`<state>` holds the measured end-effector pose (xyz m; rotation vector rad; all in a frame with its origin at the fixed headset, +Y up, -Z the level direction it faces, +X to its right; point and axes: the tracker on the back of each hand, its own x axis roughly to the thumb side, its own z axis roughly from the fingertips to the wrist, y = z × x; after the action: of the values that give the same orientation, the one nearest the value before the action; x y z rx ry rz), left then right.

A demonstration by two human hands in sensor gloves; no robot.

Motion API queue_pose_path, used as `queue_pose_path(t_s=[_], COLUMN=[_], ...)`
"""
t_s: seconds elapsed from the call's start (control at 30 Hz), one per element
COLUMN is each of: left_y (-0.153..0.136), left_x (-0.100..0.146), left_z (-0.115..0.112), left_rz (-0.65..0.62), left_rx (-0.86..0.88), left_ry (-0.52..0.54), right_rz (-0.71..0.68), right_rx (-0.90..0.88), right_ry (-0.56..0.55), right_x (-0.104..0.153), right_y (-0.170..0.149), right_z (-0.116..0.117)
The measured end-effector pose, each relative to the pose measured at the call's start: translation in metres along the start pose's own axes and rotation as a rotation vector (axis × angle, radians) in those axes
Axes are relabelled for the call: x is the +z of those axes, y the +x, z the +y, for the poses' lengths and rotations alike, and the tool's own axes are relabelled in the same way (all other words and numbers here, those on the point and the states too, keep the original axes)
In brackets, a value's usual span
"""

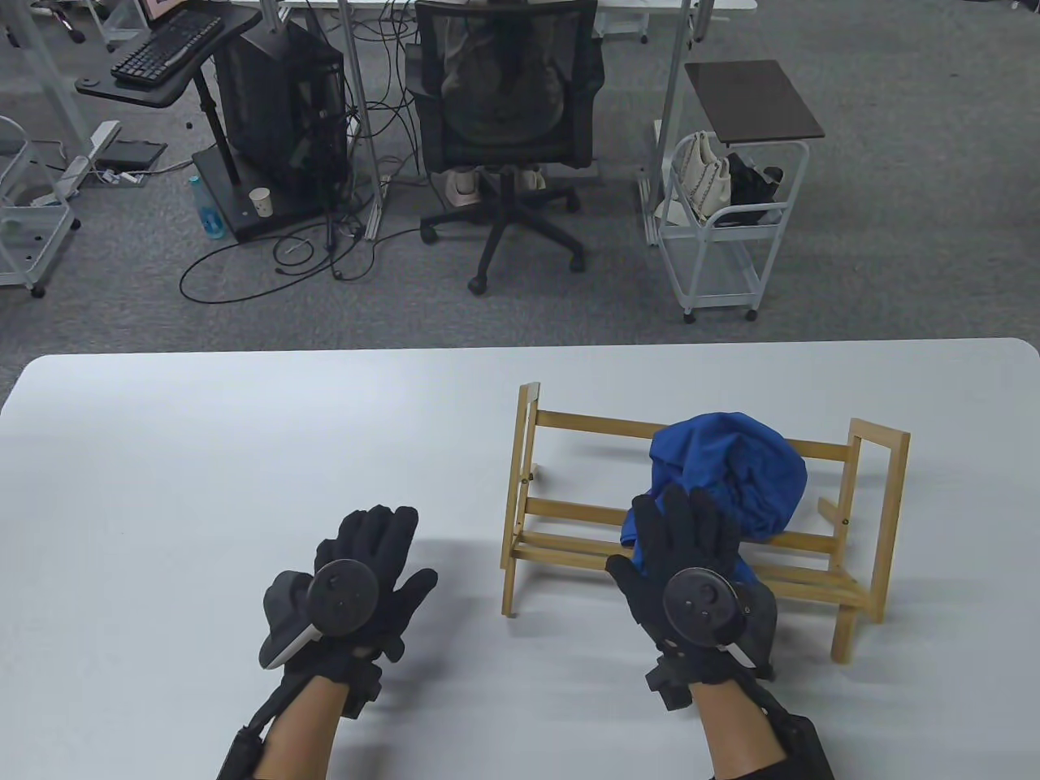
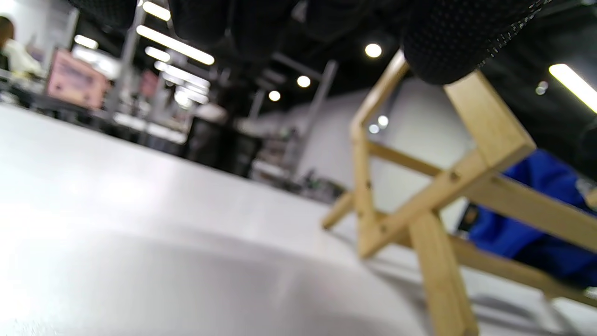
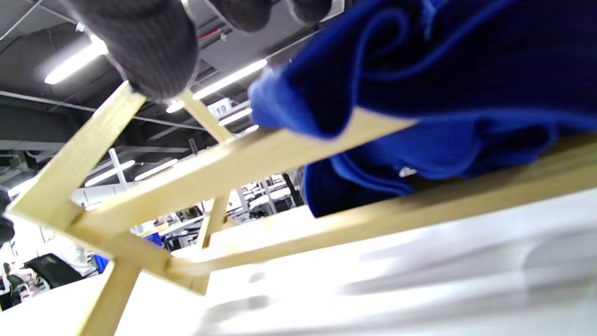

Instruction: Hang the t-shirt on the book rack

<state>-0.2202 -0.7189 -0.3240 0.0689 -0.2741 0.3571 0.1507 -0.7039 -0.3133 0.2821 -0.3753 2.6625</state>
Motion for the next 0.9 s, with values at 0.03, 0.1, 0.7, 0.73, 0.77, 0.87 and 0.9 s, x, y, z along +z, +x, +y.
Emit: queue_pose_path(t_s=[0.03,0.1,0.7,0.73,0.77,0.87,0.9], left_y=[0.0,0.001,0.01,0.01,0.011,0.012,0.013], left_x=[0.0,0.001,0.008,0.008,0.008,0.009,0.009], left_z=[-0.002,-0.003,-0.015,-0.015,-0.015,-0.016,-0.016], left_rz=[-0.006,-0.008,-0.022,-0.023,-0.024,-0.022,-0.022], left_rx=[-0.006,-0.028,-0.128,-0.131,-0.137,-0.147,-0.149], left_ry=[-0.007,-0.01,-0.086,-0.087,-0.089,-0.106,-0.112], right_rz=[-0.012,-0.024,-0.066,-0.067,-0.067,-0.065,-0.063], right_rx=[0.007,0.024,0.123,0.127,0.131,0.137,0.138], right_ry=[0.009,0.019,0.112,0.113,0.114,0.119,0.122], right_x=[0.001,0.003,0.012,0.013,0.014,0.015,0.016], right_y=[0.001,0.002,0.0,0.001,0.001,0.0,0.0], right_z=[0.003,0.008,0.03,0.03,0.03,0.031,0.031])
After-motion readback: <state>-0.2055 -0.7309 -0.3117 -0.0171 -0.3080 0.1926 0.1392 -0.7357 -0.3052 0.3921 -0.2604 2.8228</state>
